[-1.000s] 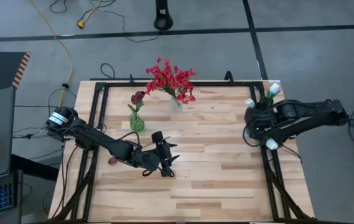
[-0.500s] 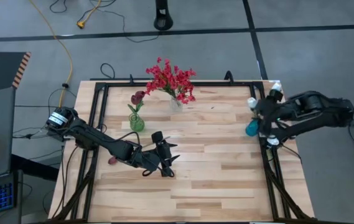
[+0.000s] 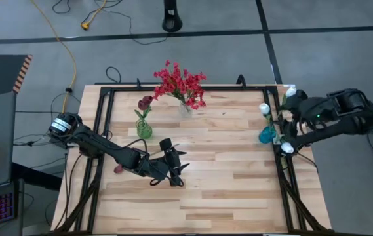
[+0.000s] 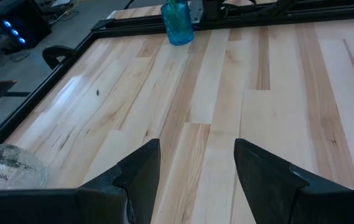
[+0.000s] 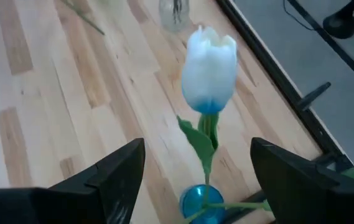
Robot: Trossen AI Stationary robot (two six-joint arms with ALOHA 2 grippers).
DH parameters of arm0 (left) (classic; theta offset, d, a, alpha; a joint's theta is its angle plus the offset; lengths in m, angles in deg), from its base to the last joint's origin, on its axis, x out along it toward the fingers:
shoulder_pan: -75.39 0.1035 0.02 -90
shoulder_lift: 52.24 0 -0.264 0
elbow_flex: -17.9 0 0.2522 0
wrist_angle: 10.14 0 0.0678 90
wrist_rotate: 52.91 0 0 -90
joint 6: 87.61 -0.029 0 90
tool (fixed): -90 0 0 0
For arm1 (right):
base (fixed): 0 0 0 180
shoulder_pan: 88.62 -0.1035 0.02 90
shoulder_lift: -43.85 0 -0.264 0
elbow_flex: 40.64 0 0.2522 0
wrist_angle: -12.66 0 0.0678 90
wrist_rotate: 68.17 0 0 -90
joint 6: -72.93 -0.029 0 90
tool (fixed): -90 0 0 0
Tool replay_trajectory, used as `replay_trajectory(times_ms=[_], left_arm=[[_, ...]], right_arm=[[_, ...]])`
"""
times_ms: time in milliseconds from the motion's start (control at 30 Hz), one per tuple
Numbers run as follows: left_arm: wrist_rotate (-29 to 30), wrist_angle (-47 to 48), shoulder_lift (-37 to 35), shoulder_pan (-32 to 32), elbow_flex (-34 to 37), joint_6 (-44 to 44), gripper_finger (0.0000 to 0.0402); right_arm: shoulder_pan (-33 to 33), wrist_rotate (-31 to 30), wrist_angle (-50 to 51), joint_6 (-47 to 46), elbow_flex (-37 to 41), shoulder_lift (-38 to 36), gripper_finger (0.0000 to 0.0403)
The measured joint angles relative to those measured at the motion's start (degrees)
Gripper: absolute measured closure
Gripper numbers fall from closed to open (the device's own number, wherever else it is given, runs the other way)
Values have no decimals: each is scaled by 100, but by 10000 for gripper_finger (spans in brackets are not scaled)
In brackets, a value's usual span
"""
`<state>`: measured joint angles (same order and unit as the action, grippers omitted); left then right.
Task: Sort flowers into vase by color
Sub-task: Put the dark red tulip into the green vase
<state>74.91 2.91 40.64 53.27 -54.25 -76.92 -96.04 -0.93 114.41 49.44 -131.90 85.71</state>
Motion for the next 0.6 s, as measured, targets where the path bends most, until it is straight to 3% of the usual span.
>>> replay_trajectory(times_ms=[167, 400, 600], left_arm=[[-2, -2, 0, 1, 0, 50, 208], [-1, -2, 0, 1, 0, 223, 208], [0, -2, 0, -1, 0, 265, 208]], right_arm=[[-11, 550, -572, 193, -79, 3, 85], [-93, 1979, -2050, 733, -152, 5, 85], [-606, 2266, -2434, 281, -152, 56, 85]])
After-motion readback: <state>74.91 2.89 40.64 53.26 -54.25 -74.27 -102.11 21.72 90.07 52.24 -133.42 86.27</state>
